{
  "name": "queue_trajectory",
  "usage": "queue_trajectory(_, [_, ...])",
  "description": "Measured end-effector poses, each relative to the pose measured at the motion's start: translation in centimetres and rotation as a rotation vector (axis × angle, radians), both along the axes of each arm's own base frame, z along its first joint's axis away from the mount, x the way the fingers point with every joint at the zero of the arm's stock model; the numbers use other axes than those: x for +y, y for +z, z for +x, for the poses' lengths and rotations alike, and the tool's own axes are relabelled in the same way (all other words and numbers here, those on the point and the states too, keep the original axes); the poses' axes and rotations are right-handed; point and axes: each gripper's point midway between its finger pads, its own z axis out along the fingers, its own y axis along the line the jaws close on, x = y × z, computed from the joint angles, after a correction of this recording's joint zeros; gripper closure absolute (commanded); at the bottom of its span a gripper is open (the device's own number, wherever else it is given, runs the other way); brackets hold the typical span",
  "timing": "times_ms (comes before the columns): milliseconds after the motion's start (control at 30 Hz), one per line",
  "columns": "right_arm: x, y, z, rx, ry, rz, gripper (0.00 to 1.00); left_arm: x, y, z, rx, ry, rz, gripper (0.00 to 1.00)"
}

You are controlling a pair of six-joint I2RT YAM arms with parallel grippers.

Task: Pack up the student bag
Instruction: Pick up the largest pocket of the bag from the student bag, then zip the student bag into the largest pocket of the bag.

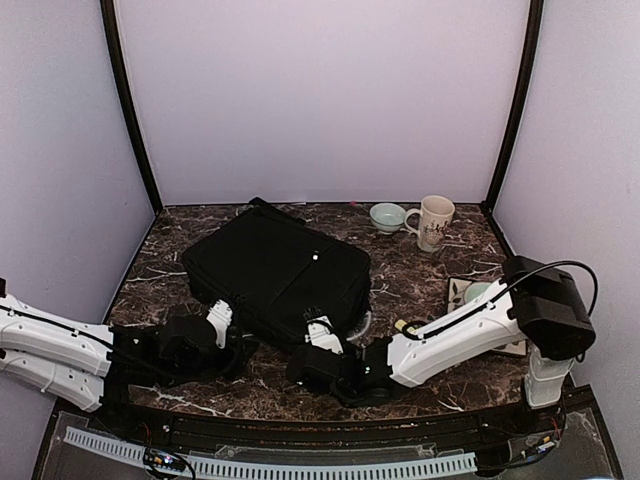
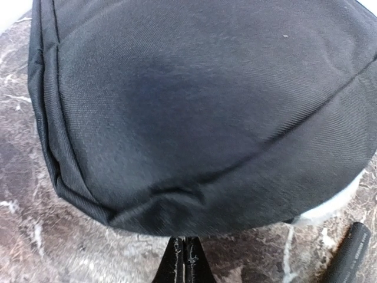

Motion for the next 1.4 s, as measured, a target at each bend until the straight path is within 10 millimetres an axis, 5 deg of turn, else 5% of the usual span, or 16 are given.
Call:
queue_trajectory(100, [-0.4,0.8,-0.3,0.015,0.016,0.021,1.0,-0.5,-0.7,-0.2,0.0,-0.038,0.032,0.42])
queue_trajectory(200, [-0.8,1.4,-0.5,0.022,0.022,0.034,1.0,-1.4,-0.4,-0.3,-0.022,-0.084,0.014,0.39])
queue_trajectory(467, [-2.6,2.0,-0.9,0.031,0.027,0.031,1.0,-2.6,-1.6,-1.9,-0.159,-0.278,0.011,0.38])
queue_trajectory(667, [-3.7,2.7,-1.1,0.041,0.038,0.037,1.0,-4.6,0.9,-2.7,-0.34,-0.398,0.042,0.39])
queue_trajectory(1000, [-4.4,2.4,-1.4,0.046,0.053,0.024,1.0,-9.7,0.0,-2.4,-0.541,-0.571,0.378,0.43])
queue_trajectory(1100, [-4.5,2.2,-1.4,0.046,0.057,0.022,1.0,-9.8,-1.6,-2.1,-0.564,-0.607,0.483,0.5])
queue_trajectory(1200, [-4.7,1.9,-1.5,0.047,0.06,0.015,1.0,-10.1,-2.6,-1.6,-0.581,-0.626,0.572,0.71])
queue_trajectory(1400, [-5.8,1.8,-1.4,0.047,0.055,0.011,1.0,-12.1,-2.0,-0.3,-0.609,-0.628,0.623,0.95])
